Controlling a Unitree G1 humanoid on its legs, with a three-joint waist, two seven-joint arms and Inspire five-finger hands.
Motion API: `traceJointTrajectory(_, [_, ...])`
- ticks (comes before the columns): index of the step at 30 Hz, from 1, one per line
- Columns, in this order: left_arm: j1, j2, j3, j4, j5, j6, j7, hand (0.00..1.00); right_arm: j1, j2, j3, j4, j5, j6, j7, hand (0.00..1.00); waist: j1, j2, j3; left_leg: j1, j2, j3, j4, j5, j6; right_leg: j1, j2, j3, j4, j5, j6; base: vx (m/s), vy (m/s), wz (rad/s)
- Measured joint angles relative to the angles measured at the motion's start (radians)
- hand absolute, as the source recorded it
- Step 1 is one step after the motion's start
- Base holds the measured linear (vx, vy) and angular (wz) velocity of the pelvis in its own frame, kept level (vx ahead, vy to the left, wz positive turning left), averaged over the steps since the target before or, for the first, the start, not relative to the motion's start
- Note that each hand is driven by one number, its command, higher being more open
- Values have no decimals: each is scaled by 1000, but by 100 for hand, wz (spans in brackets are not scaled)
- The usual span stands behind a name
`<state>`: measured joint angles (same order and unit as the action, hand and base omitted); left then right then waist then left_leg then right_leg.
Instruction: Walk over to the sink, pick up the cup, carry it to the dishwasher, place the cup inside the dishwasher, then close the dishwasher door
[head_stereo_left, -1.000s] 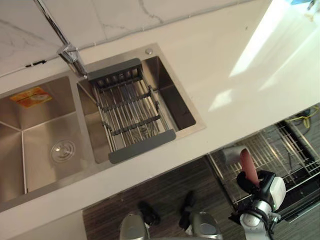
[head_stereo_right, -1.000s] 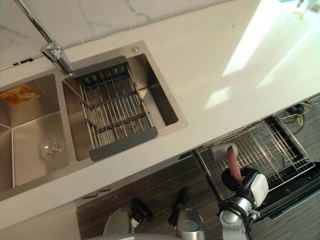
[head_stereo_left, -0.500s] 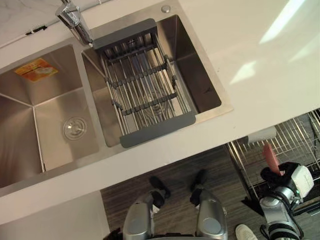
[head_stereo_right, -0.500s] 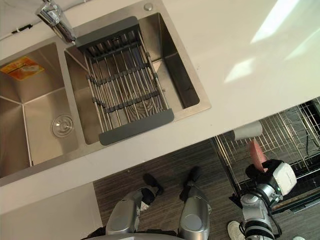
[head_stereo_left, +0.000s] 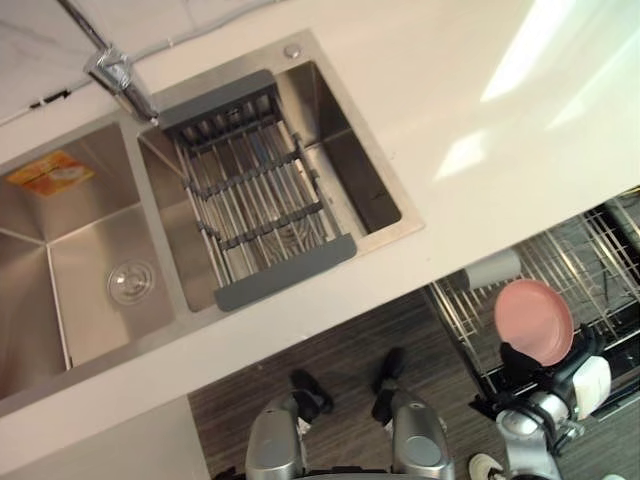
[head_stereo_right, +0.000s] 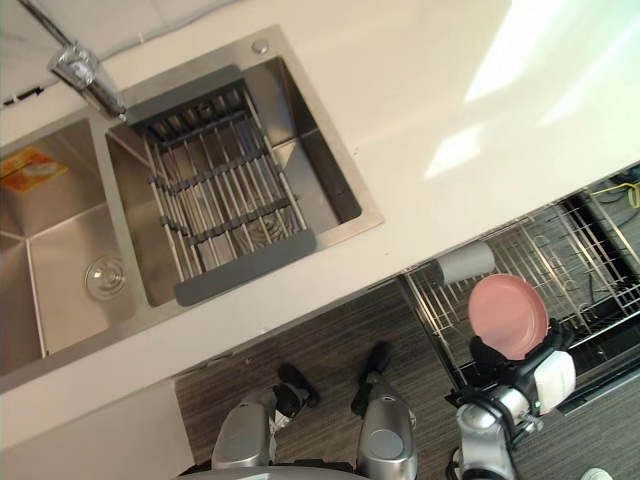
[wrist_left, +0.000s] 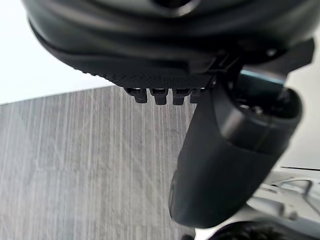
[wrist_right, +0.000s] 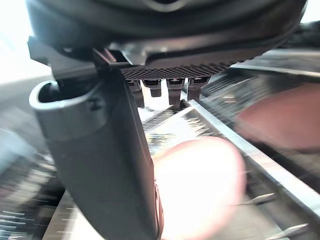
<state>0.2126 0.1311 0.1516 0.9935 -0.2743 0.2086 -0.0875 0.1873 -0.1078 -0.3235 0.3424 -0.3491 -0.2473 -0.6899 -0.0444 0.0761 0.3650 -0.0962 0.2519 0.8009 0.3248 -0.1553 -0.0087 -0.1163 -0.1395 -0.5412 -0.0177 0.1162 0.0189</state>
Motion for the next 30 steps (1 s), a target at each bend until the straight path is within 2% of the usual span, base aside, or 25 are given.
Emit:
traceJointTrajectory(2, [20,0,24,15,4,0,-28,100,21,-3,3,-87,11,-58,30,100,-5,-4,-27,21,21,19,26,-12,-6,27,25,25,-41,26,-3,96,-10,-52])
traceJointTrajectory(4, [38,2,63,31,27,0,-78,100,19,-4,-42,-153,99,-175,76,100,-6,-10,-46,60,54,30,62,-31,-15,65,51,51,-57,26,-4,58,22,-40])
traceJointTrajectory(5, [45,3,68,32,35,-1,-92,100,19,-3,-59,-164,128,-202,87,100,-7,-12,-52,69,59,37,66,-33,-16,70,55,58,-59,26,-5,59,20,-35])
traceJointTrajectory(7, [70,3,92,38,47,-14,-144,100,16,-2,-163,-205,233,-280,130,100,-9,-22,-62,115,65,64,65,-33,-16,97,65,90,-66,23,-6,45,35,-40])
traceJointTrajectory(11, [103,1,135,53,47,2,-190,100,13,-3,-353,-227,434,-342,161,100,-29,-35,-101,163,66,118,48,-33,-17,105,74,135,-67,18,-4,3,53,-37])
traceJointTrajectory(14, [132,-15,213,62,46,79,-238,100,52,-2,-548,-250,739,-350,258,100,-49,-44,-146,202,74,170,47,-33,-17,125,79,153,-72,6,3,-24,80,-24])
traceJointTrajectory(18, [174,-35,276,63,38,127,-250,100,136,56,-698,-241,1081,-351,382,100,-61,-49,-208,241,80,225,34,-35,-19,150,86,152,-72,-8,-1,-30,74,-3])
traceJointTrajectory(20, [185,-44,284,63,38,127,-250,100,165,109,-710,-237,1105,-353,384,100,-79,-50,-216,256,85,233,25,-44,-35,162,91,144,-72,-12,-7,-69,78,-3])
traceJointTrajectory(22, [193,-64,284,64,42,127,-250,100,179,166,-703,-215,1105,-353,385,100,-82,-38,-235,262,108,274,32,-48,-61,146,92,123,-41,-12,-8,-116,104,-22])
traceJointTrajectory(23, [195,-64,285,64,42,127,-250,100,179,175,-696,-201,1105,-353,385,100,-82,-36,-237,262,117,277,41,-50,-64,131,88,124,-3,-17,-11,-84,119,-20])
traceJointTrajectory(25, [196,-63,284,64,52,128,-247,100,176,198,-667,-151,1118,-352,390,100,-81,-21,-242,260,150,279,72,-52,-67,91,72,128,143,-102,-3,-11,68,-9])
traceJointTrajectory(26, [193,-62,275,63,52,128,-241,100,174,199,-634,-125,1144,-341,399,100,-79,-22,-243,255,157,276,85,-51,-68,64,49,129,235,-158,-5,0,0,0])
traceJointTrajectory(27, [187,-63,265,63,50,128,-234,100,169,199,-618,-106,1162,-332,407,100,-76,-22,-241,250,159,273,92,-51,-69,46,39,126,275,-180,-7,7,-28,17])
traceJointTrajectory(28, [177,-59,232,64,40,127,-218,100,161,199,-576,-59,1193,-322,420,100,-76,-19,-238,232,158,255,100,-52,-71,12,12,114,353,-220,-13,-60,-83,49])
traceJointTrajectory(29, [166,-45,188,66,27,125,-203,100,155,203,-520,-4,1235,-306,431,100,-77,-31,-235,215,152,234,104,-54,-75,-8,-18,87,403,-268,-6,-107,-126,78])
traceJointTrajectory(30, [152,-32,139,68,20,123,-185,100,150,206,-463,52,1270,-293,443,100,-78,-27,-232,200,145,218,89,-50,-81,-8,-25,54,386,-281,-1,-155,-170,94])
